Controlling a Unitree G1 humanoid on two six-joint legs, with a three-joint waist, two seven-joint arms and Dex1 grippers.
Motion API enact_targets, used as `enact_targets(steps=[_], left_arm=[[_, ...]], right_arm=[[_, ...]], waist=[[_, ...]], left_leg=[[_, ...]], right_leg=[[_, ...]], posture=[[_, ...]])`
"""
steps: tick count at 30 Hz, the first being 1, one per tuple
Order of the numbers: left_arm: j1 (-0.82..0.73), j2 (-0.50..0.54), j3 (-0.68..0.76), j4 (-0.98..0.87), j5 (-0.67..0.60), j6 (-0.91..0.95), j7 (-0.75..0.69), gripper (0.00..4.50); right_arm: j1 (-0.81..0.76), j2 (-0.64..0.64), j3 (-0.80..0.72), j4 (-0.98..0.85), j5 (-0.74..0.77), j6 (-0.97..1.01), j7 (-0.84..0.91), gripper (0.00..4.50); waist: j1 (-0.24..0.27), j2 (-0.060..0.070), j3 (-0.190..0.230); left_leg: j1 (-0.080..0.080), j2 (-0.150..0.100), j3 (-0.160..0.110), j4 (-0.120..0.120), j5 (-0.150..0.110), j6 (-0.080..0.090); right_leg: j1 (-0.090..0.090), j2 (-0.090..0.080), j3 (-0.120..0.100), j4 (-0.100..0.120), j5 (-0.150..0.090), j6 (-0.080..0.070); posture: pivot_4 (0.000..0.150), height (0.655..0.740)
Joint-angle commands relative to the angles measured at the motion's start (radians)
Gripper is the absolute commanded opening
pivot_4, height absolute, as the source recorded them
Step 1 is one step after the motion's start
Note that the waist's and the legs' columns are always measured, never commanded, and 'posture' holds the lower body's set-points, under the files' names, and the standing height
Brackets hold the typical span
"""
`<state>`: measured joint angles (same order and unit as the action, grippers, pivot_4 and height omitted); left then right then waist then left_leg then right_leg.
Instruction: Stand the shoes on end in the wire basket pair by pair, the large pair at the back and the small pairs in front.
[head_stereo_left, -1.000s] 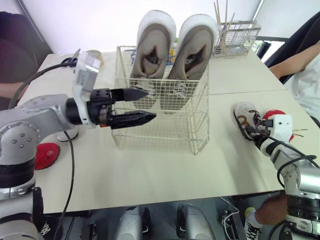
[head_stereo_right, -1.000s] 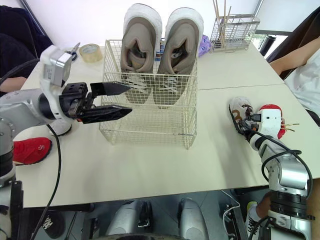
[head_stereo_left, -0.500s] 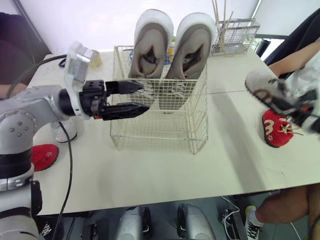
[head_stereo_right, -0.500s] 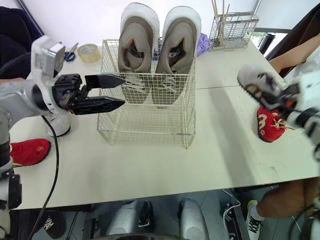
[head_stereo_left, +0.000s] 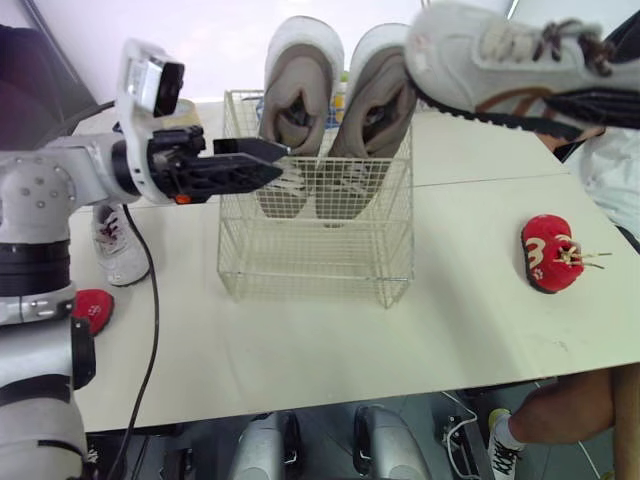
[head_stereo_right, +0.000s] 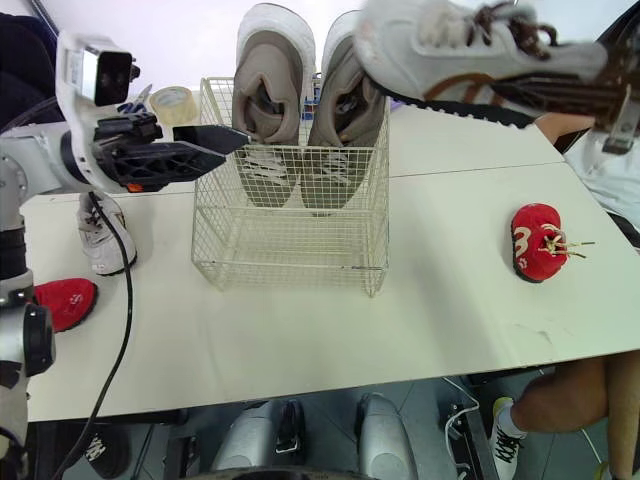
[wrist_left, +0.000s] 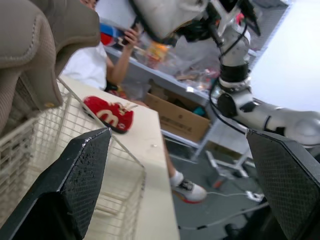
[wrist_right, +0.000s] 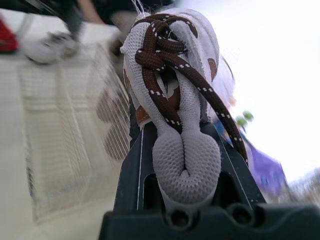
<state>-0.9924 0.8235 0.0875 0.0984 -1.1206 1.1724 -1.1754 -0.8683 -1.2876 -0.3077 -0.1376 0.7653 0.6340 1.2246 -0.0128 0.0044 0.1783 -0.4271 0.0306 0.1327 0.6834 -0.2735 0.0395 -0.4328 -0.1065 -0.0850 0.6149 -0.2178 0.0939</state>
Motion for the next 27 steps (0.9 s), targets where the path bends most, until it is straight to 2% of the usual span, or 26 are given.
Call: enact_targets(steps=[1,5,12,21,27], left_arm=[[-0.069,0.018,0.004,0.008,-0.01,0.06,-0.043,4.5],[-0.107,0.019,-0.01,0.014,0.0,0.106,-0.08,4.5],[-0.148,0.002,-0.031,0.019,-0.022,0.213,-0.108,4.5],[-0.093,0.015,-0.067,-0.079,-0.037,0.302,-0.139,4.5],[-0.047,0.033,-0.088,-0.129,-0.027,0.305,-0.159,4.5]], right_arm=[[-0.12,0.003,0.078,-0.031,0.033,0.0,0.077,0.33],[-0.224,0.077,0.195,-0.064,0.038,0.008,0.158,0.33],[-0.277,0.19,0.355,-0.102,-0.068,-0.09,0.297,0.33],[-0.302,0.276,0.399,-0.052,-0.176,-0.181,0.344,0.33],[-0.318,0.293,0.392,-0.042,-0.187,-0.176,0.367,0.33]], waist=[[0.002,-0.001,0.001],[-0.001,-0.002,0.001],[0.001,-0.002,0.002],[0.0,-0.003,0.002],[0.0,-0.003,0.002]], left_leg=[[0.0,0.0,0.0,0.0,0.0,0.0],[-0.001,0.0,0.001,0.001,0.0,0.0],[-0.001,-0.001,0.001,0.001,0.0,0.0],[-0.001,-0.001,0.001,0.001,0.0,-0.001],[-0.001,-0.001,0.001,0.002,0.001,-0.001]], right_leg=[[0.0,0.0,0.0,0.0,0.0,0.0],[0.0,-0.001,0.0,0.0,0.0,0.0],[-0.002,-0.001,0.0,0.003,0.001,0.001],[-0.002,-0.001,0.0,0.005,0.001,0.001],[-0.003,-0.001,0.0,0.007,0.001,0.001]], posture=[[0.15,0.74],[0.15,0.74],[0.15,0.74],[0.15,0.74],[0.15,0.74]])
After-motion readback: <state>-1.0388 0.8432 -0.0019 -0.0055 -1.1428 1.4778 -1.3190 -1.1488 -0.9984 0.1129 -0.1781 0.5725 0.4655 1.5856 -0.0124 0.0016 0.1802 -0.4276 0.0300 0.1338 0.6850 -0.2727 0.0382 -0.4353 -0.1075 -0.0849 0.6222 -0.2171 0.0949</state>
